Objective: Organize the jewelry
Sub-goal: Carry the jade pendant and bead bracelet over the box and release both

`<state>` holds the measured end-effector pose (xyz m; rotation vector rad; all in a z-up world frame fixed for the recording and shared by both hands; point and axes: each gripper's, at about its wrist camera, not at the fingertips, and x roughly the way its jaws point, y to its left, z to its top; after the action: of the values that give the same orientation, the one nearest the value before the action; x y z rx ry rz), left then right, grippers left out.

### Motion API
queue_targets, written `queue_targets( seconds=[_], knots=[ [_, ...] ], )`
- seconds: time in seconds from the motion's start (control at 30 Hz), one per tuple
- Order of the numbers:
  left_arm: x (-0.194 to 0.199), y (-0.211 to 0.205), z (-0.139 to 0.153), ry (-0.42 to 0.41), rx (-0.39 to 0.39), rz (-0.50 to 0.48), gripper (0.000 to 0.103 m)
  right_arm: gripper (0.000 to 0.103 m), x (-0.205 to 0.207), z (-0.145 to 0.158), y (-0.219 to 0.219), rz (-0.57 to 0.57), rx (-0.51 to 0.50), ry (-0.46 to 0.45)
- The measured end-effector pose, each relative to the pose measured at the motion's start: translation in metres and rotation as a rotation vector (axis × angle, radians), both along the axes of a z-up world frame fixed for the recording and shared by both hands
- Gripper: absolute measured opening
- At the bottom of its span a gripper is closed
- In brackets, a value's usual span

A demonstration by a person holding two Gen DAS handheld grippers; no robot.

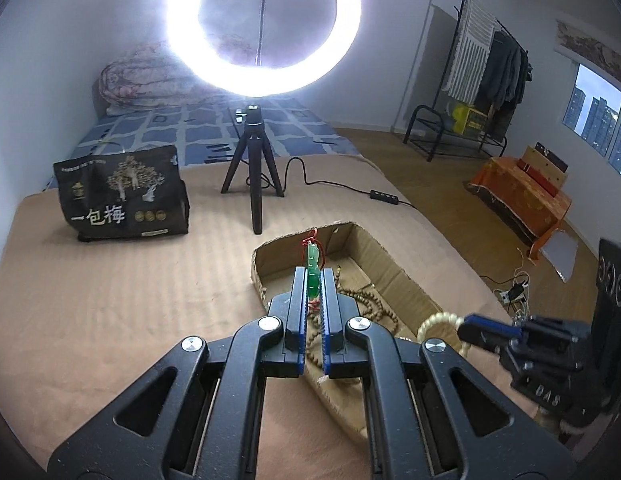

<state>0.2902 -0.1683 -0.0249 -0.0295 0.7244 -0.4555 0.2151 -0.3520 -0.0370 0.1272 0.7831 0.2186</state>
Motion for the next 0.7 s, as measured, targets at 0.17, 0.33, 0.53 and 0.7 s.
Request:
queue_targets(
  seconds=[0.17, 0.33, 0.53, 0.7],
  knots=[
    [0.02, -0.009, -0.009, 0.017, 0.005, 0.003, 0.004, 0.004, 0.003, -0.009, -0.003, -0.006, -0.004, 0.028],
    [0.036, -0.017, -0.023, 0.065, -0.012, 0.005, 0.004, 0.004, 0.006, -0.017, -0.004, -0.008, -0.014, 0.048],
    [0.042, -0.033, -0.04, 0.102, 0.013, -0.008, 0.004, 0.005, 0.008, -0.021, -0.009, -0.023, -0.017, 0.063],
    [0.044, -0.039, -0.046, 0.119, 0.042, -0.008, 0.03, 0.007, 0.007, -0.022, -0.011, -0.026, -0.022, 0.066]
  ],
)
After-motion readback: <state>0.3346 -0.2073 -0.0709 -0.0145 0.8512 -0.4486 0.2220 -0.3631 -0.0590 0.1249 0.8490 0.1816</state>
